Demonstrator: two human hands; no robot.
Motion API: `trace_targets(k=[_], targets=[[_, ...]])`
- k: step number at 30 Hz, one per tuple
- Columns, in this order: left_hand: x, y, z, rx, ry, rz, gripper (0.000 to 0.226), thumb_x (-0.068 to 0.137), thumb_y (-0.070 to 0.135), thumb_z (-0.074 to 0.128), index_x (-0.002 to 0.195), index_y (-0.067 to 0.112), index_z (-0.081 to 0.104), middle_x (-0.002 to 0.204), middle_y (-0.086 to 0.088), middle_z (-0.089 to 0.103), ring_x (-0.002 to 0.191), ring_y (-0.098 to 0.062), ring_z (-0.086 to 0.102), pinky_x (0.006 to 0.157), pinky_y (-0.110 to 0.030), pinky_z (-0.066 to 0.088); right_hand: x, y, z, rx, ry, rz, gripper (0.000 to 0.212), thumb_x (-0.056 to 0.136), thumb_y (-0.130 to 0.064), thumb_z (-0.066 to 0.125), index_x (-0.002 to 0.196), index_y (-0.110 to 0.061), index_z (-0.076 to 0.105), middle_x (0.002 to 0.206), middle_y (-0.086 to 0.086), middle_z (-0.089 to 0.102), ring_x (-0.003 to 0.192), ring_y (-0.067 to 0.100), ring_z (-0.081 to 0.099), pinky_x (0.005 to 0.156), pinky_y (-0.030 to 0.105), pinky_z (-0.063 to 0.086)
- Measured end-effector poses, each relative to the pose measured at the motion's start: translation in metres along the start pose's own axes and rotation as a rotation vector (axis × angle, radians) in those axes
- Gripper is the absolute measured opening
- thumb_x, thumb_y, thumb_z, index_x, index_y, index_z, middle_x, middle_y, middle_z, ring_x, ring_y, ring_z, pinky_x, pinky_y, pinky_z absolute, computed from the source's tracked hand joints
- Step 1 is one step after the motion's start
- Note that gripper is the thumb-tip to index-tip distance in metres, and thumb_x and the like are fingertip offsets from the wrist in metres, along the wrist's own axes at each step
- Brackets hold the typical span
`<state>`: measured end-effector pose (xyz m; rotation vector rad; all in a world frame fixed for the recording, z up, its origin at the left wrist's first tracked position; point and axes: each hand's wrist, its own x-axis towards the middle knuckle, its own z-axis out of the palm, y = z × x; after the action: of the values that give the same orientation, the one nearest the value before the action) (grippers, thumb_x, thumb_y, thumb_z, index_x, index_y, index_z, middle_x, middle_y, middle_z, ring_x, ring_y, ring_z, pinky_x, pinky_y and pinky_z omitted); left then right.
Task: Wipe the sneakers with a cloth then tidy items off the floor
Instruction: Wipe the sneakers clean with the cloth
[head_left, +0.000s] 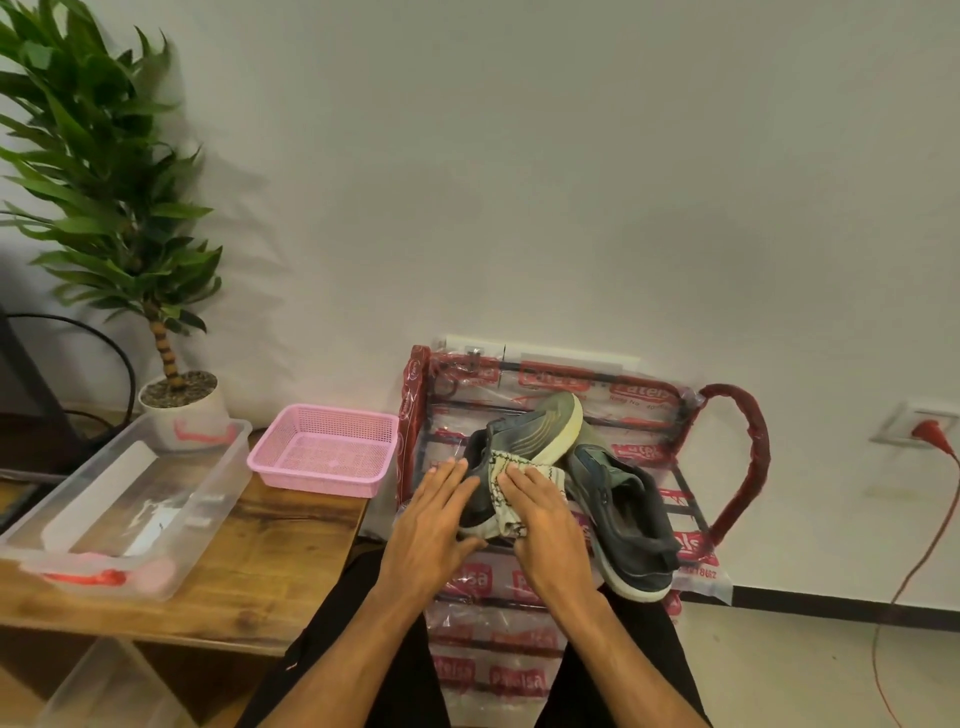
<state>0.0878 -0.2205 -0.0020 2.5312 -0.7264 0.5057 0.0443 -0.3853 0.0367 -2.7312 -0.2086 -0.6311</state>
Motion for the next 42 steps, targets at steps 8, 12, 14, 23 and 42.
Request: trace_targets(k=[8, 12, 14, 23, 42], targets=[[0.002, 0.007, -0.004, 0.011, 0.05, 0.045, 0.087, 0.059, 0.028, 0.09, 0.136, 0.011, 0.052, 0.143, -0.007, 0.049, 0.136, -0.022, 0.041, 0.111, -0.04, 0.035, -0.028, -0.003, 0.005, -0.096, -0.03, -0.17, 0.084, 0.051, -0.005, 0.093, 0.128, -0.011, 0.062, 0.135, 0.007, 0.058, 0.128, 0.024, 0.053, 0.105, 0.041, 0.044], [0.01, 0.003, -0.015, -0.05, 0.016, 0.003, 0.076, 0.063, 0.011, 0.085, 0.133, 0.016, 0.056, 0.137, -0.003, 0.054, 0.132, -0.019, 0.043, 0.112, -0.04, 0.034, -0.007, 0.003, -0.003, -0.048, 0.012, 0.073, 0.087, 0.047, 0.013, 0.084, 0.128, -0.01, 0.063, 0.132, 0.007, 0.061, 0.125, 0.026, 0.055, 0.105, 0.039, 0.045], [0.016, 0.001, -0.025, -0.079, -0.008, -0.011, 0.067, 0.068, 0.003, 0.077, 0.131, 0.018, 0.058, 0.134, 0.001, 0.055, 0.129, -0.016, 0.043, 0.111, -0.04, 0.033, -0.005, 0.011, -0.005, 0.027, 0.036, 0.16, 0.082, 0.061, 0.012, 0.076, 0.137, -0.012, 0.055, 0.142, 0.004, 0.053, 0.135, 0.023, 0.045, 0.114, 0.032, 0.033], [0.047, 0.011, -0.055, -0.162, -0.121, -0.023, 0.035, 0.079, 0.005, 0.074, 0.103, 0.027, 0.062, 0.103, 0.012, 0.061, 0.097, -0.009, 0.048, 0.083, -0.024, 0.032, -0.012, 0.011, -0.01, 0.187, 0.005, 0.178, 0.083, 0.066, 0.016, 0.056, 0.142, -0.018, 0.049, 0.147, -0.004, 0.046, 0.141, 0.013, 0.035, 0.115, 0.017, 0.017], [0.12, 0.086, -0.135, -0.766, -0.025, -0.21, 0.023, 0.077, -0.002, 0.074, 0.091, 0.015, 0.067, 0.086, 0.002, 0.068, 0.081, -0.004, 0.064, 0.067, -0.019, 0.05, 0.009, -0.016, -0.103, 0.579, 0.411, 0.147, 0.079, 0.075, 0.02, 0.057, 0.135, -0.03, 0.048, 0.132, -0.027, 0.049, 0.129, -0.008, 0.042, 0.11, 0.029, 0.038]])
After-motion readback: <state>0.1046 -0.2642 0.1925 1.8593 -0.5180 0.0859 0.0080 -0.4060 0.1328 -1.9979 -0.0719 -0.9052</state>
